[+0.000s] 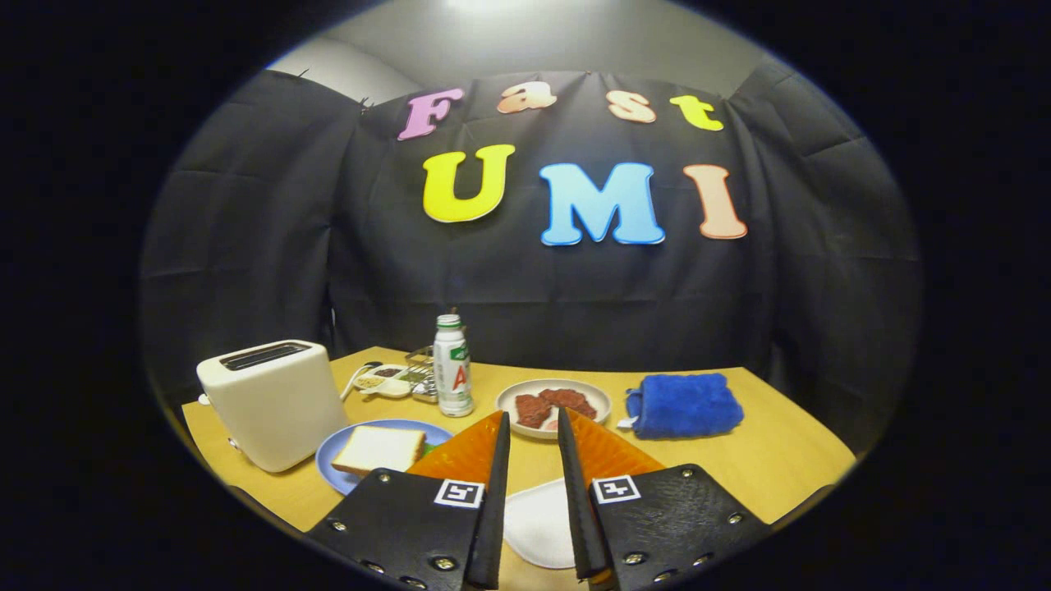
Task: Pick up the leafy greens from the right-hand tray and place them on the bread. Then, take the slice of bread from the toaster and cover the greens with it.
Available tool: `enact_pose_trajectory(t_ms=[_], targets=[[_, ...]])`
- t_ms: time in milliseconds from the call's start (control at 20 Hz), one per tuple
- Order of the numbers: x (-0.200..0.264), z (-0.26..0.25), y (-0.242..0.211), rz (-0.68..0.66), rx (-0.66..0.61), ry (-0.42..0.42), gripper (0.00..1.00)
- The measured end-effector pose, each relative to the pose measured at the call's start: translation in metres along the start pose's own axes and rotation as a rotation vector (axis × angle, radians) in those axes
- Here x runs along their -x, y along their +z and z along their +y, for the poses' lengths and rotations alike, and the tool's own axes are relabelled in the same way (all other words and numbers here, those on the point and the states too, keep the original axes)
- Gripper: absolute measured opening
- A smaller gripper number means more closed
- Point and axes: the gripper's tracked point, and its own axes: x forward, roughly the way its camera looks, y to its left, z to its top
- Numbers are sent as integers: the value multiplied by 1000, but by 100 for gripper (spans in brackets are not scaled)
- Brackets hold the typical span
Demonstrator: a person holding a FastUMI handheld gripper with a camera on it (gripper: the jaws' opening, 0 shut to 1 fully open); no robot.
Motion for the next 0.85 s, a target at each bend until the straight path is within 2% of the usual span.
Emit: enact_pose_trajectory(t_ms=[200,450,700,850], targets=[[28,-92,11,-72,10,-167,34],[57,-167,5,-77,11,-269,34],[71,-200,-3,-55,-7,-286,33],[78,-210,-8,-41,-18,-259,33]])
